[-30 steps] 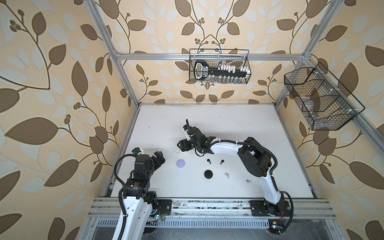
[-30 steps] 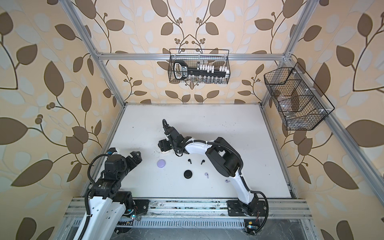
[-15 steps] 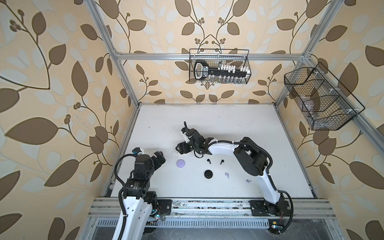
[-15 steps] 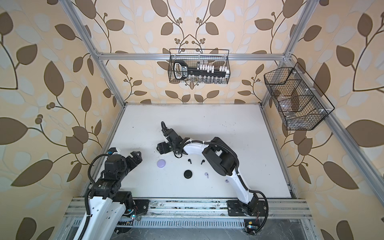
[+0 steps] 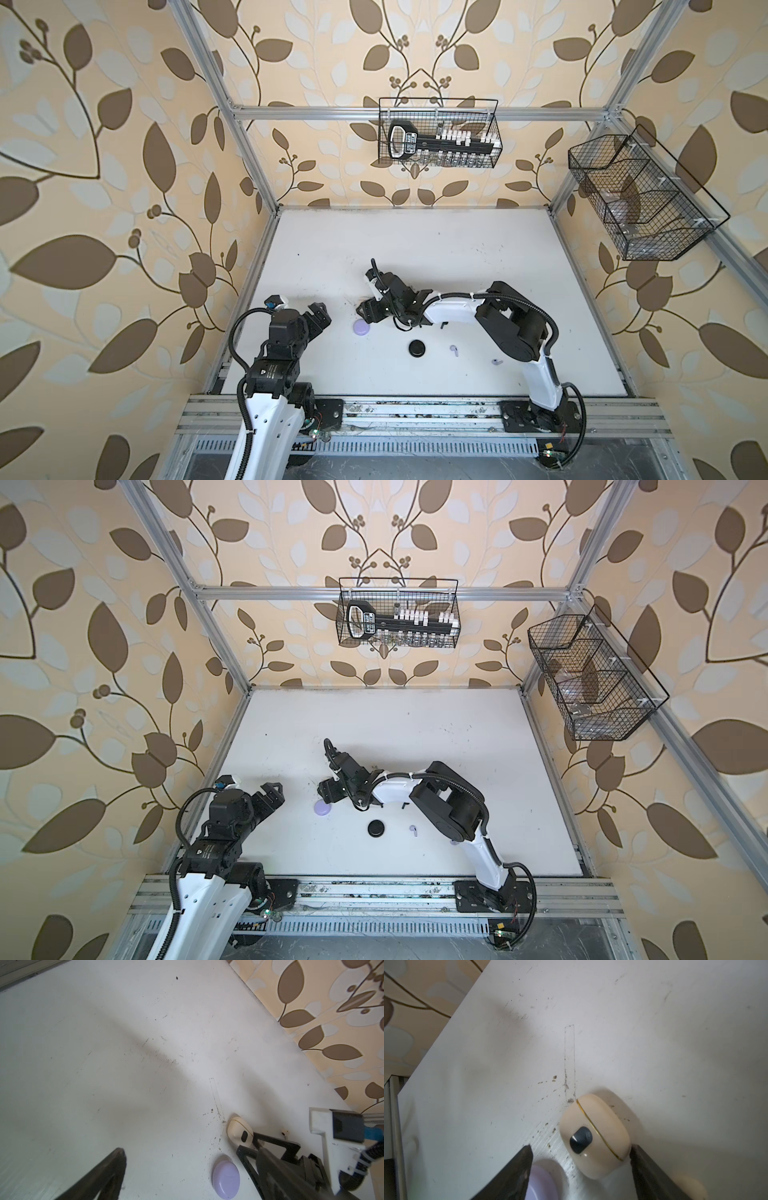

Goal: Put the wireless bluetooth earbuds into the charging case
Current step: 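Reach the right gripper across to the cream charging case, then close the right gripper on the cream charging case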

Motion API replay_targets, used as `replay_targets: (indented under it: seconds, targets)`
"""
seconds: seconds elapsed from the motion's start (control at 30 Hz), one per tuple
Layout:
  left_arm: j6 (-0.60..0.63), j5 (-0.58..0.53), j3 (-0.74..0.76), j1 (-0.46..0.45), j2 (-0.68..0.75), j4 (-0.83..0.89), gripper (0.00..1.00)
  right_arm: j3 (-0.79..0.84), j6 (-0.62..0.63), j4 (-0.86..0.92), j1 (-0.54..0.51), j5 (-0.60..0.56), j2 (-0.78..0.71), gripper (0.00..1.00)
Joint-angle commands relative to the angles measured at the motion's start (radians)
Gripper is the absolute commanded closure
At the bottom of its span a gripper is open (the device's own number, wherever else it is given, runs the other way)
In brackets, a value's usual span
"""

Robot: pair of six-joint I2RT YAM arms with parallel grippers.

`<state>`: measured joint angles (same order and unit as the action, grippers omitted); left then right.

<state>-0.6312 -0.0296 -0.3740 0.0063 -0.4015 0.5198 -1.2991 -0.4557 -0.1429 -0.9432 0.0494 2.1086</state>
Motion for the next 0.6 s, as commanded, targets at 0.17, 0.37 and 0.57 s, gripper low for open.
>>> replay_targets:
  seconds: [0.17, 0.37, 0.57]
  targets:
    - [0.012, 0.011, 0.004, -0.002, 0.010, -0.025, 0.01, -0.022, 0.086, 0.075, -0.040, -0.178, -0.048, 0.25]
    - [0.011, 0.012, 0.001, -0.002, 0.003, -0.026, 0.01, -0.043, 0.185, 0.120, -0.049, -0.250, -0.060, 0.23]
    - [0.011, 0.012, 0.005, -0.002, 0.010, -0.027, 0.01, -0.046, 0.339, 0.143, -0.040, -0.224, -0.058, 0.23]
